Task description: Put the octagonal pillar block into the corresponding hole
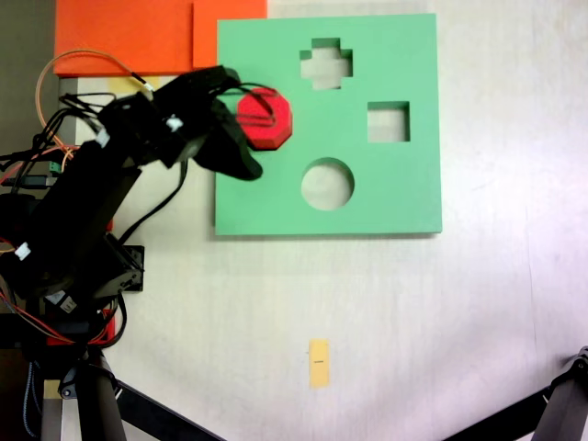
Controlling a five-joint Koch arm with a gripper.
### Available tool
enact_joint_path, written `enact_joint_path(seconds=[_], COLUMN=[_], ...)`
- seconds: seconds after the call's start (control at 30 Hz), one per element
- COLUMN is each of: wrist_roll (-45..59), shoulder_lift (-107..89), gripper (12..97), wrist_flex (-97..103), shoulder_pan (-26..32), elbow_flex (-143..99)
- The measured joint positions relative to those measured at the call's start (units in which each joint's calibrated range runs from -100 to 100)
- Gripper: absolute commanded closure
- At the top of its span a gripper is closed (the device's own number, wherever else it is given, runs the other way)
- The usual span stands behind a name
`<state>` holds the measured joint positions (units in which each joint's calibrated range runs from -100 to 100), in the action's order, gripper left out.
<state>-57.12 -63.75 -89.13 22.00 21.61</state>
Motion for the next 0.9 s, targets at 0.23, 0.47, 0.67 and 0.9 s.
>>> enact_joint_path(seconds=[0.23, 0.47, 0.67, 0.9], wrist_roll=[38.14, 50.55, 50.84, 50.84], shoulder_lift=[-27.77, -35.57, -35.57, -35.57], gripper=[46.8, 51.4, 53.5, 57.9], wrist_flex=[1.66, 18.60, 19.48, 50.32], shoulder_pan=[-11.18, -18.61, -21.20, -23.79], elbow_flex=[-11.07, -27.14, -37.63, -70.06])
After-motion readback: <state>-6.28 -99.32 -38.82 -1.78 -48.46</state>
